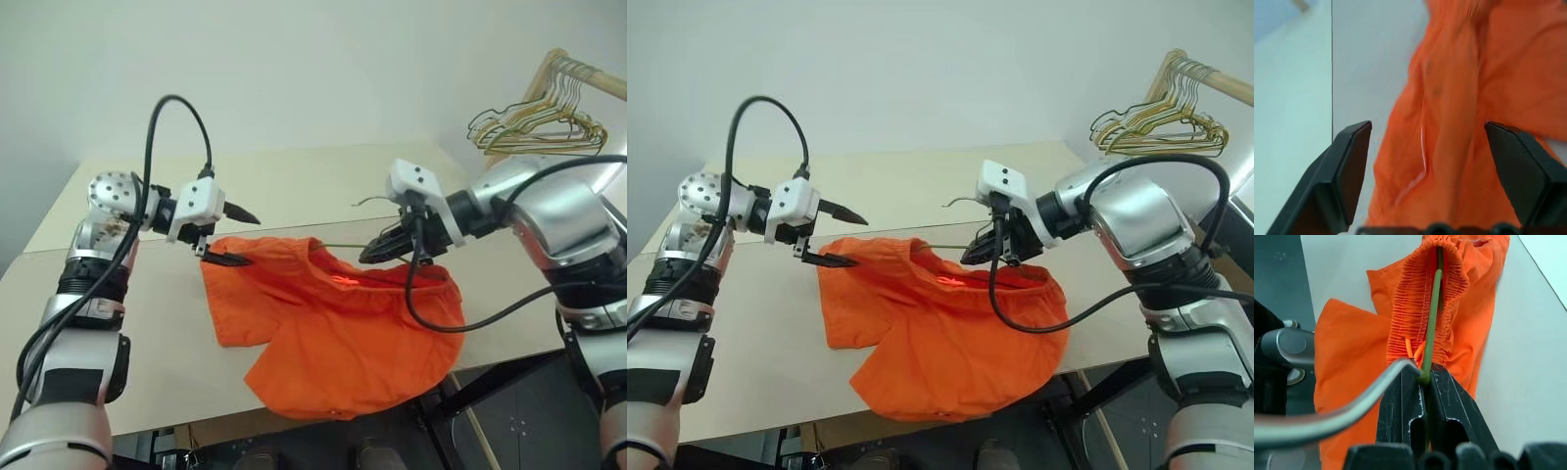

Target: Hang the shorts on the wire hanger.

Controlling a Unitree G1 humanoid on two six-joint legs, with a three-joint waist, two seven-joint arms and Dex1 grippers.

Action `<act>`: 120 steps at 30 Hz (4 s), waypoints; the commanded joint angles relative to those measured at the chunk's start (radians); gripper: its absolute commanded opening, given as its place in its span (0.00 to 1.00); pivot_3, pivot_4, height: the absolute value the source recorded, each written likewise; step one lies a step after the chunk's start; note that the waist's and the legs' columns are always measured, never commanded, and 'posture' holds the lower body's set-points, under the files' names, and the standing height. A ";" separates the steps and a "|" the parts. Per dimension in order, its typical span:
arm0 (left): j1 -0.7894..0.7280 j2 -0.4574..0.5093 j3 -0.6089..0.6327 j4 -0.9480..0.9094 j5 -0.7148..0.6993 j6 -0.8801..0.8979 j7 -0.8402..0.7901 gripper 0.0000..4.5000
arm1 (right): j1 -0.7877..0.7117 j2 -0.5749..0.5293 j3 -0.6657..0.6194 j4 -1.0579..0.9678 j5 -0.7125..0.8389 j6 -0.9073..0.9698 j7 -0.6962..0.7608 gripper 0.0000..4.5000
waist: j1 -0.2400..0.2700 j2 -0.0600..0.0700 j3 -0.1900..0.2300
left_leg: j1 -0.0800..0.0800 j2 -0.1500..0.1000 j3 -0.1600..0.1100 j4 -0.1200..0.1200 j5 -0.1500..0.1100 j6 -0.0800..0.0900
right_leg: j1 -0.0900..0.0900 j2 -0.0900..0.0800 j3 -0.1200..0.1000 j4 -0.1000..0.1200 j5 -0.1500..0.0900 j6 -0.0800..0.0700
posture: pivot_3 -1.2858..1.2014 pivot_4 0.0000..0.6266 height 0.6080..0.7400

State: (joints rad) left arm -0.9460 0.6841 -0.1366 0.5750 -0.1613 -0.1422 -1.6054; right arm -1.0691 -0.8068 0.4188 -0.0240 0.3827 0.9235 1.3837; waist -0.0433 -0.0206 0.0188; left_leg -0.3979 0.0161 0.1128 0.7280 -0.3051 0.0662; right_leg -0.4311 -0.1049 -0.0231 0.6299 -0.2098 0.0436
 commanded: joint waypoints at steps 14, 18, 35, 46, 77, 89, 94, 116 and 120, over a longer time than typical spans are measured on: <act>-0.104 -0.183 -0.119 0.138 0.146 -0.130 0.106 0.47 | -0.126 0.001 0.040 0.022 -0.052 0.000 0.078 0.00 | -0.029 0.000 0.000 | -0.002 -0.001 0.000 0.000 0.000 0.000 | -0.003 0.001 0.001 0.000 0.000 0.001 | 0.47 0.00 1.00; -0.103 -0.184 -0.119 0.153 0.155 -0.150 0.101 0.19 | -0.133 0.003 0.042 0.029 -0.065 0.001 0.085 0.00 | -0.031 0.000 0.000 | -0.004 -0.001 0.001 0.000 0.000 0.000 | -0.006 0.001 0.002 0.001 0.000 0.001 | 0.47 0.00 1.00; -0.085 -0.176 -0.112 0.147 0.143 -0.128 0.078 0.00 | -0.067 -0.037 -0.012 -0.021 -0.098 -0.038 0.018 0.41 | -0.034 0.000 0.000 | -0.006 -0.001 0.001 0.001 0.000 0.000 | -0.007 0.000 0.001 0.001 0.001 0.001 | 0.46 0.00 1.00; -0.025 -0.147 -0.082 0.084 0.119 -0.034 0.089 0.00 | 0.100 -0.271 -0.364 -0.229 0.081 0.154 -0.038 0.99 | -0.048 0.001 0.000 | -0.007 0.000 0.000 0.001 0.000 0.000 | -0.008 -0.001 0.001 0.000 0.001 0.001 | 0.46 0.00 1.00; -0.015 -0.120 -0.077 0.051 0.104 -0.004 0.100 0.00 | 0.316 -0.221 -0.132 -0.225 -0.038 -0.020 -0.164 0.23 | -0.052 0.002 0.000 | -0.002 -0.001 0.002 0.001 -0.001 0.002 | -0.006 -0.001 0.007 -0.001 0.000 0.003 | 0.47 0.00 1.00; -0.024 -0.135 -0.085 0.062 0.106 -0.033 0.090 0.00 | 0.289 -0.229 -0.083 -0.219 -0.062 -0.041 -0.067 0.01 | -0.052 0.002 0.000 | -0.002 -0.001 0.002 0.001 -0.001 0.002 | -0.006 -0.001 0.007 -0.001 0.000 0.003 | 0.47 0.00 1.00; -0.032 -0.138 -0.069 0.075 0.096 -0.030 0.104 0.06 | 0.294 -0.229 -0.103 -0.219 -0.061 -0.009 -0.088 0.01 | -0.052 0.002 0.000 | -0.002 -0.001 0.002 0.001 -0.001 0.002 | -0.006 -0.001 0.007 -0.001 0.000 0.003 | 0.47 0.00 1.00; 0.096 -0.147 0.232 -0.370 -0.240 0.407 0.397 1.00 | 0.777 -0.208 -0.755 -0.548 0.188 0.479 -0.396 0.01 | -0.041 0.002 -0.001 | -0.002 -0.001 0.001 0.001 -0.001 0.002 | -0.005 -0.002 0.008 0.000 0.000 0.004 | 0.45 0.00 1.00; 0.169 -0.225 0.289 -0.622 -0.414 0.636 0.579 1.00 | 0.884 -0.127 -0.956 -0.649 0.192 0.617 -0.485 0.01 | -0.028 0.002 -0.001 | -0.001 -0.001 0.001 0.002 -0.001 0.002 | -0.003 -0.002 0.008 -0.002 0.000 0.005 | 0.44 0.00 1.00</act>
State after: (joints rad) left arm -0.7757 0.4770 0.1163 0.0563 -0.4903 0.4095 -1.1080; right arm -0.1854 -0.9463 -0.4341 -0.6262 0.5732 1.4874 0.9384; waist -0.0710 -0.0188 0.0178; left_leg -0.3976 0.0152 0.1132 0.7301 -0.3062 0.0684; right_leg -0.4323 -0.1072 -0.0153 0.6280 -0.2097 0.0485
